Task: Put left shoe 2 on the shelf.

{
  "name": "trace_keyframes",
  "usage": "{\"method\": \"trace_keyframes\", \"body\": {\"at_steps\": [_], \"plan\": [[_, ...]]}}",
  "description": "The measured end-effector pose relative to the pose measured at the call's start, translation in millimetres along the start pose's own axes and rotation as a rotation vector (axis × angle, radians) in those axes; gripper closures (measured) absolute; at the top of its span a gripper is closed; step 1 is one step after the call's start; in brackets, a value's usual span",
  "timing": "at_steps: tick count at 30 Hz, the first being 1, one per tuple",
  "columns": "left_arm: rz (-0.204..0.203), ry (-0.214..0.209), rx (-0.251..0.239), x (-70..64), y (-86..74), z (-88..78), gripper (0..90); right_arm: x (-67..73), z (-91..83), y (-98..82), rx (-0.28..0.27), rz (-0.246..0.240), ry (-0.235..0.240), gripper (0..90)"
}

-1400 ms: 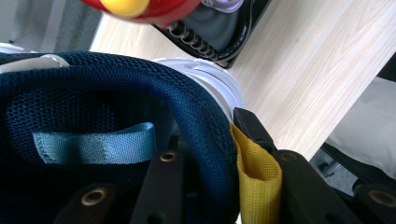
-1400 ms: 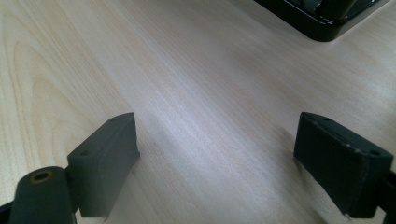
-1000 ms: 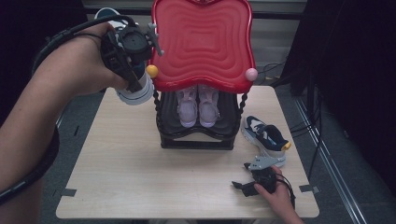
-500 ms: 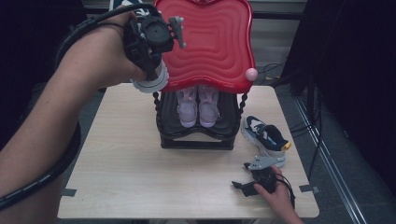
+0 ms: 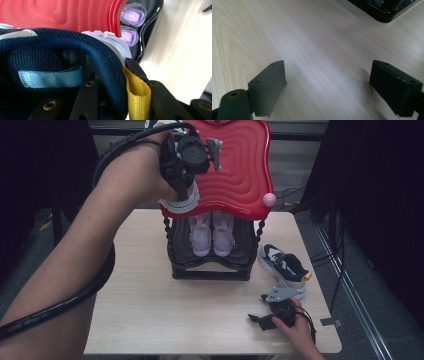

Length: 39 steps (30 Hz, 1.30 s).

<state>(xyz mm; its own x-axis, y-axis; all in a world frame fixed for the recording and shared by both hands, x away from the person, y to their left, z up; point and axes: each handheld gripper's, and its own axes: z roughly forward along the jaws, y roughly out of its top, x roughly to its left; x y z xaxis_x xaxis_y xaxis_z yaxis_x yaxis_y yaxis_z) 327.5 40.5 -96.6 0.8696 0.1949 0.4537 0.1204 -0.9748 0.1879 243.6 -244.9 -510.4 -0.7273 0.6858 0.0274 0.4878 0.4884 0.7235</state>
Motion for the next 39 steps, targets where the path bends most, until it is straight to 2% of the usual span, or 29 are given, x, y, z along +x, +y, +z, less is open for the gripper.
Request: {"method": "trace_keyframes", "body": {"at_steps": [16, 22, 28, 29, 34, 36, 39], "plan": [[0.063, 0.008, -0.007, 7.7, 24.8, 21.0, 73.4, 0.0, 0.0, 0.0, 0.000, 0.000, 0.000, 12.8], [0.084, 0.017, 0.013, 11.4, 33.3, 28.6, 73.2, 0.1, -0.1, 0.0, 0.001, 0.001, 0.000, 12.8], [0.101, 0.023, 0.011, 15.0, 43.0, 34.9, 73.0, 0.1, -0.1, 0.0, 0.000, 0.001, 0.000, 12.8], [0.114, 0.030, 0.016, 16.1, 44.3, 35.2, 72.9, 0.1, -0.1, 0.0, 0.000, 0.001, 0.000, 12.8], [0.112, 0.036, 0.015, 20.4, 49.2, 40.1, 72.4, 0.1, 0.0, 0.0, 0.000, 0.001, 0.000, 12.8], [0.125, 0.034, 0.019, 23.0, 50.2, 42.3, 72.3, 0.1, -0.1, 0.0, 0.000, 0.001, 0.000, 12.8], [0.117, 0.031, 0.017, 24.1, 50.7, 46.4, 72.2, 0.1, -0.1, 0.0, 0.000, 0.001, 0.000, 12.8]]}}
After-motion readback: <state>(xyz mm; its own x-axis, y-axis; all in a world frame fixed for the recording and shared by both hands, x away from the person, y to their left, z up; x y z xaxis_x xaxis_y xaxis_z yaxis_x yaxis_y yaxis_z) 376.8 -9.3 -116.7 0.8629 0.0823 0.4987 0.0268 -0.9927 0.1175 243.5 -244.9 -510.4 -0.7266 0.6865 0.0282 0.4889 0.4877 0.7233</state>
